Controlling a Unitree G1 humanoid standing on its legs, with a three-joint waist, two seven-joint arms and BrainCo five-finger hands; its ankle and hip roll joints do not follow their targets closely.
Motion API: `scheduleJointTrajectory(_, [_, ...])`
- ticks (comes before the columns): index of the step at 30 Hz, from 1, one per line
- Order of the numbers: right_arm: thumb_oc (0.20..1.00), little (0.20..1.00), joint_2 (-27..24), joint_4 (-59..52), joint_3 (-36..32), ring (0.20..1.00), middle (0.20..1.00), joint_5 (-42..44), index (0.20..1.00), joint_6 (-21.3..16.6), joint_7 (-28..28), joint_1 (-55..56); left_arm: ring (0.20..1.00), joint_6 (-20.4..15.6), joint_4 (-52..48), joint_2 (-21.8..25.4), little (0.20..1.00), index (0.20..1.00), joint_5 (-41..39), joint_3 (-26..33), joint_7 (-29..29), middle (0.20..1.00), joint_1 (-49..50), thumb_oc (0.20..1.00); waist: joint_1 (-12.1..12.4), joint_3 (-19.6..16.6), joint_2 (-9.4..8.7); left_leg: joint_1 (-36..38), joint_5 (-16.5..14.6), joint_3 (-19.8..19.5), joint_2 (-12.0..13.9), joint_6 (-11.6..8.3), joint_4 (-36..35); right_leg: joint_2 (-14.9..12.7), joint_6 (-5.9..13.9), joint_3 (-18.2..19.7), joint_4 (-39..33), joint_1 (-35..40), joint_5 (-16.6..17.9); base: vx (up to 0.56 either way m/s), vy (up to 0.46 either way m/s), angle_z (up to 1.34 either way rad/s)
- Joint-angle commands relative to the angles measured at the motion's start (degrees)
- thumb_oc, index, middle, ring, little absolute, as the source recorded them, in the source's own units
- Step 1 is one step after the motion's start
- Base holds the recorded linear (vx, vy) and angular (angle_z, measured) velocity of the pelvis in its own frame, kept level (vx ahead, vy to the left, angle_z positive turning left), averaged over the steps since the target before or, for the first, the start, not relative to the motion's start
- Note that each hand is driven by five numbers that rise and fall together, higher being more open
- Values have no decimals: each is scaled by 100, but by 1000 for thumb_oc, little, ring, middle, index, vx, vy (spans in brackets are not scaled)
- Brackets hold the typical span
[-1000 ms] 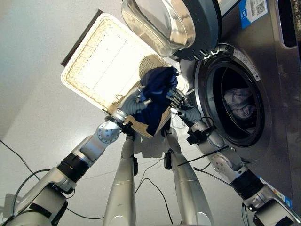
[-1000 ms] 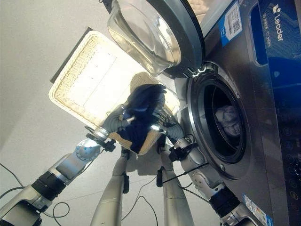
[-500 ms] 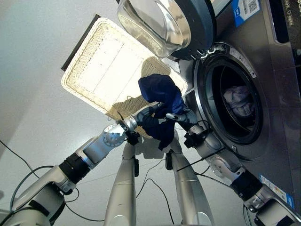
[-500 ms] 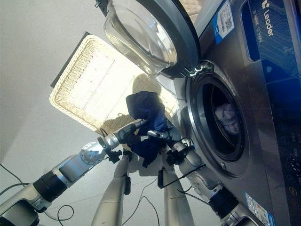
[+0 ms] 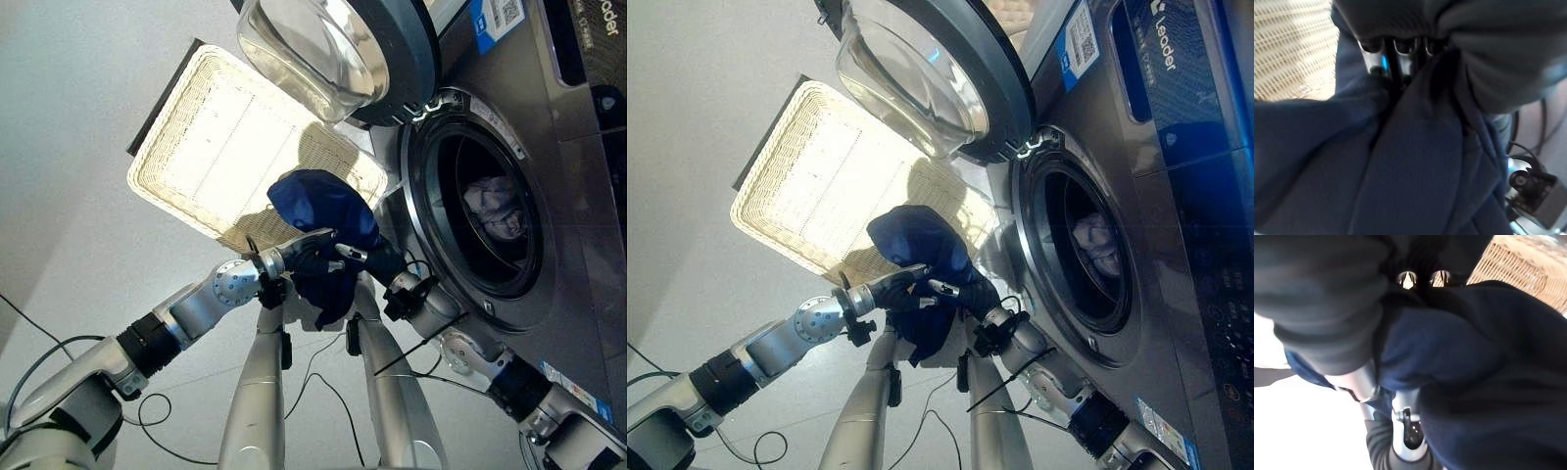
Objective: Put the clothes into the washing machine.
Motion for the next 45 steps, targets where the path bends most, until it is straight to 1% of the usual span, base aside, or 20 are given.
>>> scheduleJointTrajectory(1, [200, 200, 52, 14, 38, 200, 200, 310, 200, 276, -53, -33, 1000, -566, -688, -526, 1000, 1000, 598, 147, 1334, 1000, 55, 1000, -194, -104, 385, -133, 584, 37, -231, 399, -508, 85, 377, -113, 67, 367, -30, 17, -42, -1])
scheduleJointTrajectory(2, [200, 200, 83, 70, 12, 200, 200, 319, 200, 330, -58, 33, 1000, -639, -655, -554, 1000, 1000, 1129, 308, 2119, 1000, 166, 1000, -167, -104, 379, -138, 578, 22, -228, 403, -504, 75, 374, -140, 72, 372, -51, 16, -37, 0])
scheduleJointTrajectory(3, [200, 200, 92, 85, -7, 200, 200, 320, 200, 352, -47, 51, 1000, -646, -648, -560, 1000, 1000, 1245, 377, 2252, 1000, 203, 1000, -159, -104, 376, -140, 574, 16, -228, 404, -502, 74, 373, -148, 75, 371, -58, 18, -46, -1])
scheduleJointTrajectory(4, [200, 200, 133, 124, -67, 200, 200, 325, 200, 416, -59, 109, 1000, -625, -628, -568, 1000, 1000, 1695, 581, 2717, 1000, 301, 1000, -136, -104, 366, -139, 565, 0, -230, 406, -499, 72, 367, -171, 80, 373, -71, 11, -31, -1])
scheduleJointTrajectory(5, [200, 200, 142, 128, -75, 200, 200, 326, 200, 417, -65, 118, 1000, -618, -626, -567, 1000, 1000, 1737, 612, 2780, 1000, 314, 1000, -133, -104, 365, -136, 564, -4, -230, 407, -500, 72, 366, -175, 80, 375, -72, 18, -48, -1])
scheduleJointTrajectory(7, [200, 200, 195, 172, -203, 200, 200, 479, 200, 508, -66, 238, 1000, -488, -670, -473, 1000, 1000, 2666, 1041, 3782, 1000, 492, 1000, -74, -104, 352, -135, 551, -54, -237, 397, -483, 52, 350, -230, 85, 394, -107, 25, -59, -1])
scheduleJointTrajectory(9, [200, 200, 192, 208, -316, 200, 200, 639, 200, 595, -45, 336, 1000, -275, -683, -321, 1000, 1000, 3316, 1357, 4424, 1000, 583, 1000, -37, -104, 353, -127, 544, -94, -243, 389, -476, 49, 336, -260, 101, 405, -137, 20, -46, 0])
scheduleJointTrajectory(12, [200, 200, 188, 282, -402, 200, 200, 713, 200, 653, -30, 360, 1000, 0, -673, -162, 1000, 1000, 3615, 1543, 4776, 1000, 572, 1000, -16, -104, 359, -168, 560, -127, -243, 377, -454, 41, 324, -272, 120, 374, -142, 0, 0, 0])
scheduleJointTrajectory(14, [200, 200, 194, 321, -462, 200, 200, 786, 200, 702, -21, 386, 1000, 347, -665, -17, 1000, 1000, 4027, 1653, 5022, 1000, 548, 1000, -12, -104, 356, -157, 553, -150, -243, 367, -439, 46, 318, -268, 130, 380, -149, 0, 0, 0])
scheduleJointTrajectory(16, [200, 200, 137, 323, -527, 200, 200, 945, 200, 740, -3, 398, 1000, 610, -601, 142, 1000, 1000, 4076, 1716, 5246, 1000, 514, 1000, -9, -104, 354, -156, 540, -170, -247, 365, -413, 47, 310, -267, 132, 390, -164, 0, 0, 0])
scheduleJointTrajectory(17, [200, 200, 123, 359, -560, 200, 200, 1056, 200, 747, 34, 408, 1000, 881, -548, 243, 1000, 1000, 4050, 1744, 5342, 1000, 479, 1000, -8, -104, 348, -183, 525, -182, -249, 359, -371, 52, 307, -267, 156, 371, -179, 0, 0, 0])
scheduleJointTrajectory(21, [200, 200, 192, 422, -595, 200, 200, 1242, 200, 685, 67, 430, 1000, 1268, -305, 238, 1000, 1000, 3635, 1790, 5447, 1000, 488, 1000, -5, -104, 323, -227, 500, -203, -252, 353, -286, 59, 304, -263, 214, 338, -203, 19, -14, -4])
scheduleJointTrajectory(30, [200, 200, 507, 489, -756, 200, 200, 2045, 200, 431, 78, 508, 1000, 1396, 56, -106, 1000, 1000, 3079, 1963, 5556, 1000, 781, 1000, -15, -104, 311, -241, 492, -170, -216, 332, -287, 99, 301, -255, 272, 296, -246, 14, -7, -2])
scheduleJointTrajectory(35, [200, 200, 840, 636, -1041, 200, 200, 3274, 200, 103, 331, 648, 1000, 760, 301, -556, 1000, 1000, 1525, 2297, 5457, 1000, 1151, 1000, -5, -104, 343, -273, 487, -202, -225, 339, -264, 139, 287, -224, 307, 258, -268, 18, -22, -2])
scheduleJointTrajectory(37, [200, 200, 925, 734, -1131, 200, 200, 3617, 200, -11, 433, 657, 1000, 691, 408, -676, 1000, 1000, 1282, 2370, 5446, 1000, 1219, 1000, 2, -104, 353, -272, 482, -210, -225, 339, -265, 130, 293, -233, 300, 257, -265, 18, -44, 1])
scheduleJointTrajectory(39, [200, 200, 1151, 886, -1451, 200, 200, 4875, 200, -360, 607, 644, 1000, 437, 744, -931, 1000, 1000, 458, 2567, 5206, 1000, 1359, 1000, 14, -104, 386, -271, 469, -223, -240, 339, -239, 124, 295, -237, 311, 249, -259, 17, -64, 0])
scheduleJointTrajectory(41, [200, 200, 1224, 1064, -1680, 200, 200, 5500, 200, -599, 700, 594, 1000, 360, 934, -1032, 1000, 1000, 108, 2630, 5040, 1000, 1395, 1000, 20, -104, 420, -262, 464, -218, -247, 337, -241, 115, 302, -254, 311, 258, -259, 10, -41, 0])
scheduleJointTrajectory(42, [200, 200, 1250, 1139, -1795, 200, 200, 5866, 200, -879, 696, 539, 1000, 229, 1027, -1057, 1000, 1000, -174, 2642, 4789, 1000, 1401, 1000, 24, -104, 442, -270, 466, -214, -248, 334, -235, 110, 306, -257, 321, 247, -253, 14, -39, 0])
scheduleJointTrajectory(44, [200, 200, 1325, 1170, -2007, 200, 200, 5985, 200, -1072, 678, 484, 1000, 114, 1113, -1155, 1000, 1000, -426, 2686, 4559, 1000, 1427, 1000, 26, -104, 474, -268, 464, -209, -251, 339, -240, 105, 308, -266, 323, 245, -247, 0, 0, 0])
scheduleJointTrajectory(45, [200, 200, 1379, 1330, -2499, 200, 200, 5985, 200, -1402, 474, 322, 1000, 65, 1302, -1224, 1000, 1000, -784, 2756, 4302, 1000, 1464, 1000, 36, -104, 538, -229, 443, -200, -262, 332, -237, 90, 321, -280, 326, 284, -259, 39, -34, 2])
